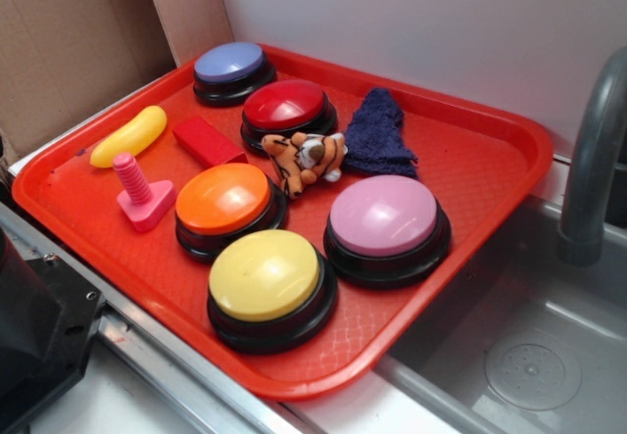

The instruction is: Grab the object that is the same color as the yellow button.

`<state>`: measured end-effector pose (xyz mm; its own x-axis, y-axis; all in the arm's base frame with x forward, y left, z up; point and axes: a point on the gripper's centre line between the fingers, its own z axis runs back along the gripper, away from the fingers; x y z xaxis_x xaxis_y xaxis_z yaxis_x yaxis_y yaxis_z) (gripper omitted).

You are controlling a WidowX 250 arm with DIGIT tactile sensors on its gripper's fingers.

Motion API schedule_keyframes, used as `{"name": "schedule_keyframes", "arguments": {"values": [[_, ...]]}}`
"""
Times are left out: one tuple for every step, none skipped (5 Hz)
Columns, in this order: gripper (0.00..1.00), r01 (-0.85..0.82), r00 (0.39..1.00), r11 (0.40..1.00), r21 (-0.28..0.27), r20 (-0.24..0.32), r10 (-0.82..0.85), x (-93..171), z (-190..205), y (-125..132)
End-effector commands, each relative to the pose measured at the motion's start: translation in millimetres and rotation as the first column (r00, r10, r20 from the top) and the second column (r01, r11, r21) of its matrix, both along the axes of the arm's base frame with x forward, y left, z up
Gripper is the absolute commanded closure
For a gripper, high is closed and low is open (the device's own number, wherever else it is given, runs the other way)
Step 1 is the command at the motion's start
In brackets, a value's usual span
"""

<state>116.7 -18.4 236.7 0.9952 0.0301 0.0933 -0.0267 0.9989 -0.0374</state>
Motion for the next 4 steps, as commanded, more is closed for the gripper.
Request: {"name": "schedule_keyframes", "arguments": {"values": [[0.00, 0.000, 1.000, 1.000, 0.000, 0.000, 0.000, 0.0, 0.0, 0.0], [0.00, 0.088, 0.993, 0.996, -0.017, 0.081, -0.086, 9.1, -6.9, 9.3], [0.00, 0.090, 0.991, 0.996, -0.019, 0.098, -0.087, 16.7, -20.8, 18.9], [0.00, 0.045, 0.993, 0.999, -0.009, 0.110, -0.044, 24.2, -32.5, 32.5]]}}
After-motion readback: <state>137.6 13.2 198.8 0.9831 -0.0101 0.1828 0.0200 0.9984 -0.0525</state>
